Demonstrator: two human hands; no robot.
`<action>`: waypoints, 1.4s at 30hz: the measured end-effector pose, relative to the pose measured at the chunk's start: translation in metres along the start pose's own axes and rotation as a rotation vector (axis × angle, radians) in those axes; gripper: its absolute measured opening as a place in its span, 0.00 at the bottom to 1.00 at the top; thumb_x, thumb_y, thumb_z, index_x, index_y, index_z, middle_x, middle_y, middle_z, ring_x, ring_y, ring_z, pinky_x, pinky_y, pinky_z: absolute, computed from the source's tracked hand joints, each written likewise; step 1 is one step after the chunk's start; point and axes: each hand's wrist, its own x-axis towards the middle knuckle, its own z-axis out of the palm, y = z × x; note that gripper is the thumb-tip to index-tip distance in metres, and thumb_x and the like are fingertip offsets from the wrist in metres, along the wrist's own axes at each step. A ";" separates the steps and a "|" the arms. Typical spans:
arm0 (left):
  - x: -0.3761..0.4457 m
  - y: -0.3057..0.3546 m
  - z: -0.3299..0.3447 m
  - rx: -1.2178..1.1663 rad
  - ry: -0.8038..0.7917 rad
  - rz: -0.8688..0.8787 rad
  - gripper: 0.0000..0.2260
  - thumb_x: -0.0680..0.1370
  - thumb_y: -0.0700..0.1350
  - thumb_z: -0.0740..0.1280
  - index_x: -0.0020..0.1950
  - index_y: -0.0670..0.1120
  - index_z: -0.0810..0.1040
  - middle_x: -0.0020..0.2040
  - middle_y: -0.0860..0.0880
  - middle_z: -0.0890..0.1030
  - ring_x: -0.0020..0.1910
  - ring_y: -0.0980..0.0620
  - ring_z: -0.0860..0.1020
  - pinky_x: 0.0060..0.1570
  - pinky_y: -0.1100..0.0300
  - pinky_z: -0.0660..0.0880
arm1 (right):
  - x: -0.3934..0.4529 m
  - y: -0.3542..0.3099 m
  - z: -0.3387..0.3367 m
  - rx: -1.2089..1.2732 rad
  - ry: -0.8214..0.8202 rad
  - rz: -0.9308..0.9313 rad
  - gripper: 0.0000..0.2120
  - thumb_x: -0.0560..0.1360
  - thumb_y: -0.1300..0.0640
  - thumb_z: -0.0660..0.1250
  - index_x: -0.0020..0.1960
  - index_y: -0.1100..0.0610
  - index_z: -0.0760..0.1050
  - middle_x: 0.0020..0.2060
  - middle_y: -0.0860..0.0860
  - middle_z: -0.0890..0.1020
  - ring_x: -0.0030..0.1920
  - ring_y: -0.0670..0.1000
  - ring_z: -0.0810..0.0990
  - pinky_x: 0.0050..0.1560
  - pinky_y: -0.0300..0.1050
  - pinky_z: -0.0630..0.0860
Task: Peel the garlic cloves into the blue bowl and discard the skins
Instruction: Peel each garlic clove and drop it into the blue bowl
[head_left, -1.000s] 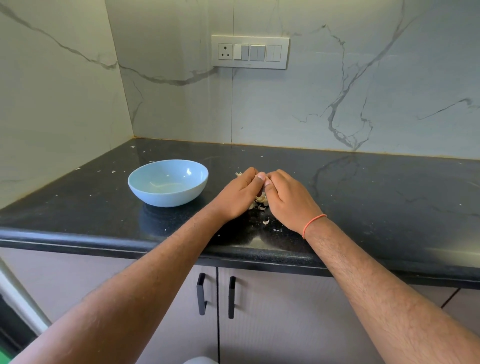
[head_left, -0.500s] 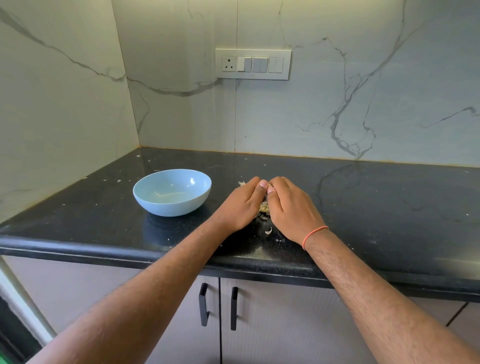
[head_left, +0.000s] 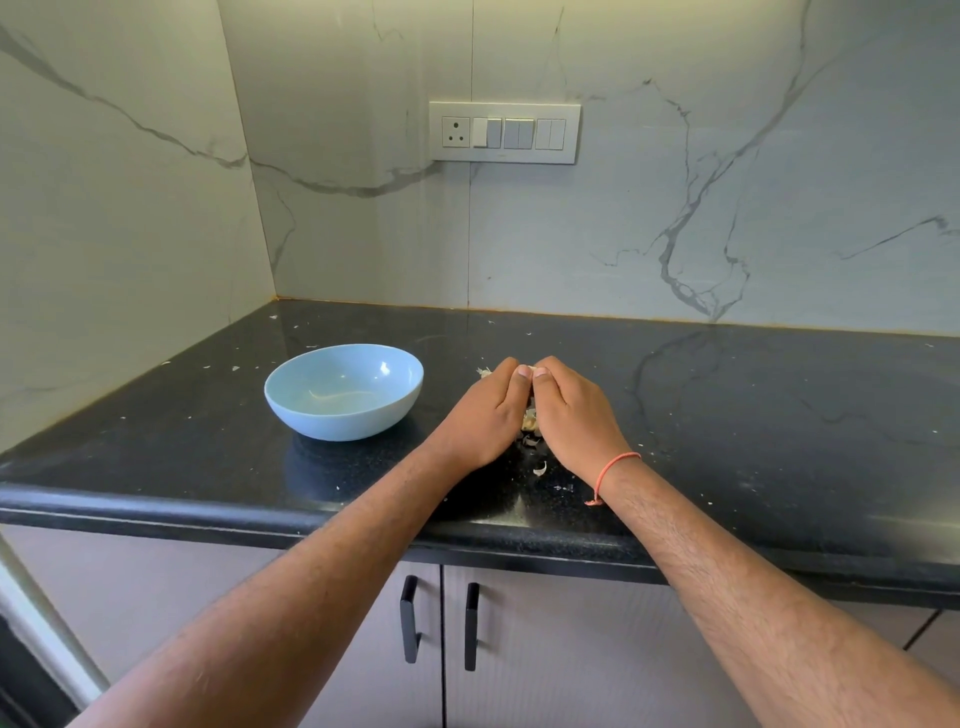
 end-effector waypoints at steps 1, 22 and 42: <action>0.000 -0.001 0.000 -0.001 -0.002 -0.003 0.17 0.90 0.52 0.50 0.46 0.46 0.69 0.41 0.50 0.74 0.40 0.53 0.72 0.45 0.54 0.71 | 0.000 -0.001 0.000 0.012 -0.003 0.008 0.18 0.87 0.54 0.53 0.38 0.51 0.66 0.32 0.47 0.73 0.35 0.48 0.71 0.35 0.47 0.64; -0.001 -0.012 -0.005 0.136 0.082 -0.033 0.22 0.79 0.59 0.68 0.35 0.44 0.79 0.30 0.48 0.79 0.29 0.58 0.72 0.32 0.65 0.69 | 0.008 0.035 -0.020 0.303 -0.081 0.065 0.11 0.84 0.57 0.65 0.61 0.50 0.85 0.39 0.43 0.85 0.37 0.43 0.77 0.35 0.40 0.77; 0.002 -0.011 -0.003 0.036 -0.002 0.055 0.18 0.89 0.54 0.53 0.43 0.49 0.71 0.38 0.53 0.76 0.37 0.59 0.73 0.41 0.60 0.70 | 0.000 0.027 -0.021 0.105 -0.068 0.012 0.19 0.84 0.40 0.61 0.46 0.52 0.79 0.38 0.57 0.84 0.31 0.45 0.74 0.36 0.40 0.73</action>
